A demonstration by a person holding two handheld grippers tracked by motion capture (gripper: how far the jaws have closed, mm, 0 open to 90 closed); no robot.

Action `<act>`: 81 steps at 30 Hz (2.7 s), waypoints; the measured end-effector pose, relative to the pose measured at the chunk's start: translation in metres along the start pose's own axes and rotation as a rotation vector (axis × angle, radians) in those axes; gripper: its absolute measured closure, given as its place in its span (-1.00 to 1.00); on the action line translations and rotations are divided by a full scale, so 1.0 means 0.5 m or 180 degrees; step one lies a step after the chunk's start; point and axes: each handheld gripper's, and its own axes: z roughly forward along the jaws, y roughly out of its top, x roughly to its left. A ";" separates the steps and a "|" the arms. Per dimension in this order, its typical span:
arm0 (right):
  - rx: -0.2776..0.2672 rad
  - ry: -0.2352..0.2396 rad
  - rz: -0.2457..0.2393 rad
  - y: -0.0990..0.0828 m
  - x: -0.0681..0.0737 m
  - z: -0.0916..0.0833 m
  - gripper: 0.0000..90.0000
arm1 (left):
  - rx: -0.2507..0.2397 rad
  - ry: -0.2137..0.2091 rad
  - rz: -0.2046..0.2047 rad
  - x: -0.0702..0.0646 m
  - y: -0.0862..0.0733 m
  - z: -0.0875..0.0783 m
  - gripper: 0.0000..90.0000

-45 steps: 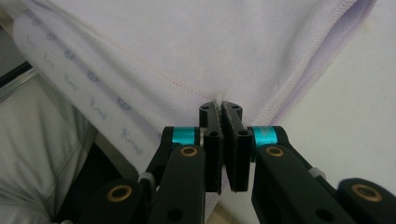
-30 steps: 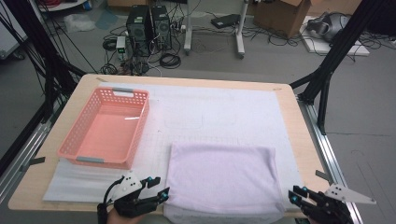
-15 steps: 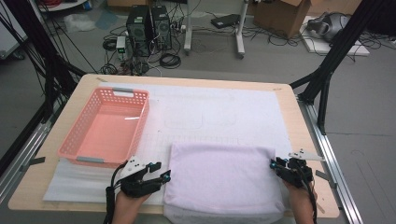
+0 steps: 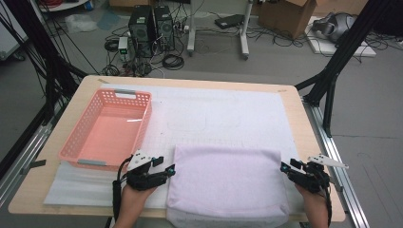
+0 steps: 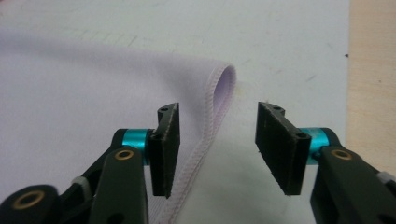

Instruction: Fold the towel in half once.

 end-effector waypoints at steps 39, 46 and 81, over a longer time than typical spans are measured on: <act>0.0025 0.0288 -0.0318 0.032 0.035 0.018 0.87 | 0.0137 0.0211 -0.0028 0.002 0.097 0.094 0.91; -0.0135 0.0286 -0.0382 0.097 0.013 0.041 0.86 | -0.0017 0.0283 -0.0022 0.038 0.161 0.118 0.91; 0.0023 0.0015 -0.0094 0.195 -0.017 0.171 0.25 | 0.0006 0.0287 0.0031 0.071 0.164 0.176 0.06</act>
